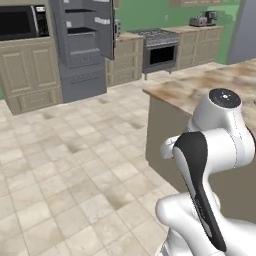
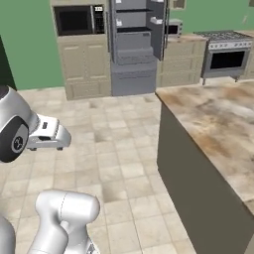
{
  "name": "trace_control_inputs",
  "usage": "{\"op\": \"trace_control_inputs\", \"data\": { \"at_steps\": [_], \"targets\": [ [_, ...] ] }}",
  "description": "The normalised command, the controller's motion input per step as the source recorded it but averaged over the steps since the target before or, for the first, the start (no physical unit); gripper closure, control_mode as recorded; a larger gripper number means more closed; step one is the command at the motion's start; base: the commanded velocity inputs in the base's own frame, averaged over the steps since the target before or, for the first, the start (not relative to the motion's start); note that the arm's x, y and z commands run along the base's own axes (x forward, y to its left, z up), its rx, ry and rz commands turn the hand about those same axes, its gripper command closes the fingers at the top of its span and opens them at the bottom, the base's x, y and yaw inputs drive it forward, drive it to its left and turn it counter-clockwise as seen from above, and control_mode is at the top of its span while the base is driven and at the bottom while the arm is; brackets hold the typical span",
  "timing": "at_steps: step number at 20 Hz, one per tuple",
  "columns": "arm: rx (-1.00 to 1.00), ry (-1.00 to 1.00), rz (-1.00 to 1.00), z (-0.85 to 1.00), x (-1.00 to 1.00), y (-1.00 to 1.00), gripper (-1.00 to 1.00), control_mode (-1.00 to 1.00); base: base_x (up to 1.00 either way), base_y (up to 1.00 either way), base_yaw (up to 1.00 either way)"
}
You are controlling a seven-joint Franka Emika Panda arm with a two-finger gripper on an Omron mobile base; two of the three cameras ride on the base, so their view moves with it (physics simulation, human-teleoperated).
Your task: There is a bowl on the dining counter. Grab a lemon wedge from the fridge and place it in the bowl. Then get the liquor bottle and glass cup from the cabinet and place them next to the bowl.
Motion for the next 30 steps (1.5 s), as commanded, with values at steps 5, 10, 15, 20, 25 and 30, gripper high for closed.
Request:
{"op": "trace_control_inputs", "data": {
  "at_steps": [5,10,15,20,25,30],
  "targets": [
    [0.00,0.00,0.00,0.00,0.00,0.00,-1.00,1.00,1.00,0.15,0.12],
    [0.00,0.00,0.00,0.00,0.00,0.00,-1.00,1.00,1.00,0.01,0.05],
    [0.00,0.00,0.00,0.00,0.00,0.00,-1.00,1.00,1.00,0.00,0.01],
    [0.00,0.00,0.00,0.00,0.00,0.00,-1.00,1.00,1.00,0.00,-0.01],
    [0.00,0.00,0.00,0.00,0.00,0.00,-1.00,1.00,1.00,0.11,-0.15],
    [0.00,0.00,0.00,0.00,0.00,0.00,-1.00,1.00,1.00,0.34,-0.34]
  ]
}}
